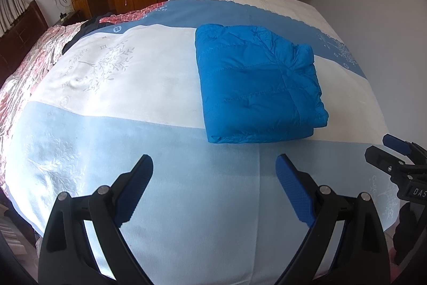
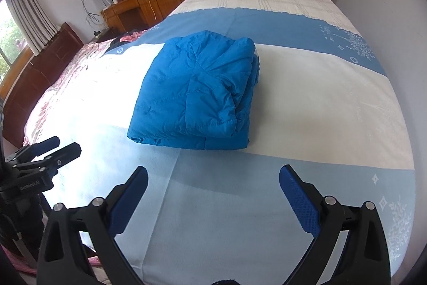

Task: Fold large clothes

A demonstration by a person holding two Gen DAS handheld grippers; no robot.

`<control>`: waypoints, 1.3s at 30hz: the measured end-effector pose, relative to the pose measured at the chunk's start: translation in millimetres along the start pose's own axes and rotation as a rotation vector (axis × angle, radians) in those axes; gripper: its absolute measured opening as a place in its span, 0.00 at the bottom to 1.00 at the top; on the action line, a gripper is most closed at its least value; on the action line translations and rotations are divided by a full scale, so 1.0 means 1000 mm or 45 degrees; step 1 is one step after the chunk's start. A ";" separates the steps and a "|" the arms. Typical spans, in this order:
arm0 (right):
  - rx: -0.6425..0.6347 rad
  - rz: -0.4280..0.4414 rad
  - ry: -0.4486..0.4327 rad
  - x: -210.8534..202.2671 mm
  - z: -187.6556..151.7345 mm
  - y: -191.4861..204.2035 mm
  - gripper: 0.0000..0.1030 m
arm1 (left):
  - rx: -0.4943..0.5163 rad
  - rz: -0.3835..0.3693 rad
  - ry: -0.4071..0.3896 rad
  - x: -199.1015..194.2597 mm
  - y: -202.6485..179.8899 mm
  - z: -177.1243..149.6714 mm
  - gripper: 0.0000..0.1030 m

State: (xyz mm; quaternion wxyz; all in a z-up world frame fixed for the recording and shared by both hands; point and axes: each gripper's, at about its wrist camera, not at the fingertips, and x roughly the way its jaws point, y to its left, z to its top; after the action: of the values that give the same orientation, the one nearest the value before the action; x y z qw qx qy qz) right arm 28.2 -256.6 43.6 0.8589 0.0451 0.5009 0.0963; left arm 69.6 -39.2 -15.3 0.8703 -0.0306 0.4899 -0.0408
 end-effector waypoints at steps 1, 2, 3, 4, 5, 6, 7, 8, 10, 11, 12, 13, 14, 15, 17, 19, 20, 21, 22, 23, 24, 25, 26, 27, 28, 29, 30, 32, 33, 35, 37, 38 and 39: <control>-0.002 -0.002 0.001 0.000 0.000 0.000 0.96 | 0.000 0.002 0.000 0.000 -0.001 -0.001 0.89; -0.004 -0.004 0.002 0.000 0.000 0.000 0.96 | 0.002 0.001 0.000 0.000 -0.001 -0.001 0.89; -0.006 -0.004 0.004 0.001 0.000 0.000 0.96 | 0.004 0.001 -0.001 0.000 -0.001 -0.001 0.89; -0.006 -0.002 0.005 0.001 -0.001 0.000 0.96 | 0.003 0.002 -0.001 0.000 -0.001 -0.001 0.89; -0.006 -0.001 0.005 0.001 -0.001 0.000 0.96 | 0.004 0.003 -0.002 0.000 -0.001 -0.001 0.89; -0.007 -0.001 0.006 0.001 -0.001 0.000 0.96 | 0.004 0.003 -0.002 0.000 -0.001 -0.001 0.89; -0.007 -0.003 0.005 0.001 -0.001 0.000 0.96 | 0.003 0.004 -0.001 0.000 -0.001 -0.001 0.89; -0.009 -0.003 0.006 0.001 -0.001 0.000 0.96 | 0.003 0.004 -0.001 0.000 -0.002 -0.001 0.89; -0.009 -0.002 0.009 0.002 -0.001 0.000 0.96 | 0.003 0.004 0.002 0.001 -0.001 -0.001 0.89; -0.010 -0.003 0.010 0.002 -0.001 0.000 0.96 | 0.003 0.005 0.004 0.001 -0.001 -0.001 0.89; -0.011 -0.002 0.011 0.002 -0.001 0.000 0.96 | 0.003 0.004 0.005 0.001 -0.001 -0.001 0.89; -0.010 -0.002 0.012 0.002 -0.001 0.000 0.96 | 0.003 0.005 0.005 0.001 -0.002 -0.001 0.89; -0.011 -0.002 0.013 0.003 -0.001 0.000 0.96 | 0.002 0.007 0.005 0.001 -0.002 -0.001 0.89; -0.012 -0.001 0.015 0.003 -0.001 0.000 0.96 | 0.001 0.007 0.004 0.001 -0.003 -0.001 0.89; -0.016 0.001 0.018 0.004 -0.001 0.000 0.96 | 0.003 0.010 0.004 0.001 -0.002 -0.001 0.89; -0.020 -0.002 0.020 0.004 0.000 0.000 0.96 | 0.004 0.010 0.008 0.002 -0.001 -0.001 0.90; -0.019 0.000 0.022 0.005 -0.001 0.000 0.96 | 0.006 0.010 0.012 0.003 -0.001 -0.001 0.89; -0.019 0.002 0.023 0.005 0.000 -0.001 0.96 | 0.007 0.010 0.016 0.003 -0.001 -0.001 0.89; -0.017 0.003 0.025 0.005 0.000 -0.001 0.96 | 0.007 0.011 0.017 0.003 -0.001 -0.001 0.89; -0.017 0.003 0.025 0.005 0.000 -0.001 0.96 | 0.008 0.012 0.018 0.003 -0.001 -0.001 0.89; -0.019 0.003 0.025 0.005 0.000 -0.001 0.96 | 0.011 0.014 0.020 0.004 -0.001 -0.001 0.89; -0.020 0.002 0.024 0.005 0.000 -0.001 0.96 | 0.014 0.012 0.023 0.004 -0.002 -0.001 0.89; -0.020 0.002 0.024 0.005 0.000 -0.001 0.96 | 0.016 0.010 0.023 0.004 -0.003 -0.002 0.89; -0.021 0.003 0.025 0.006 0.001 -0.002 0.96 | 0.017 0.010 0.023 0.004 -0.003 -0.002 0.89; -0.021 0.002 0.025 0.006 0.000 -0.002 0.96 | 0.020 0.010 0.023 0.004 -0.004 -0.002 0.89; -0.020 0.001 0.025 0.006 0.000 -0.001 0.96 | 0.023 0.007 0.022 0.004 -0.003 -0.002 0.89; -0.020 0.002 0.026 0.006 0.000 -0.001 0.96 | 0.026 0.005 0.021 0.004 -0.003 -0.002 0.89; -0.020 0.002 0.026 0.006 0.000 -0.001 0.96 | 0.030 0.003 0.020 0.003 -0.003 -0.001 0.89; -0.020 0.003 0.027 0.006 0.000 -0.002 0.96 | 0.030 0.001 0.019 0.003 -0.003 -0.001 0.89; -0.020 0.003 0.029 0.007 0.001 -0.002 0.96 | 0.032 0.001 0.018 0.003 -0.003 -0.001 0.89; -0.021 0.002 0.030 0.007 0.002 -0.003 0.96 | 0.033 -0.001 0.019 0.003 -0.003 -0.001 0.89; -0.021 0.002 0.030 0.007 0.002 -0.003 0.96 | 0.034 0.000 0.020 0.003 -0.003 -0.001 0.89; -0.021 0.002 0.030 0.007 0.002 -0.003 0.96 | 0.036 0.000 0.020 0.003 -0.004 -0.001 0.89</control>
State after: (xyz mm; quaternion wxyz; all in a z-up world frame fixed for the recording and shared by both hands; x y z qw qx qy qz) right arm 33.5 -258.2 37.7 0.8533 0.0374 0.5101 0.1016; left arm 70.4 -43.1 -18.3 0.8667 -0.0181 0.4963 -0.0477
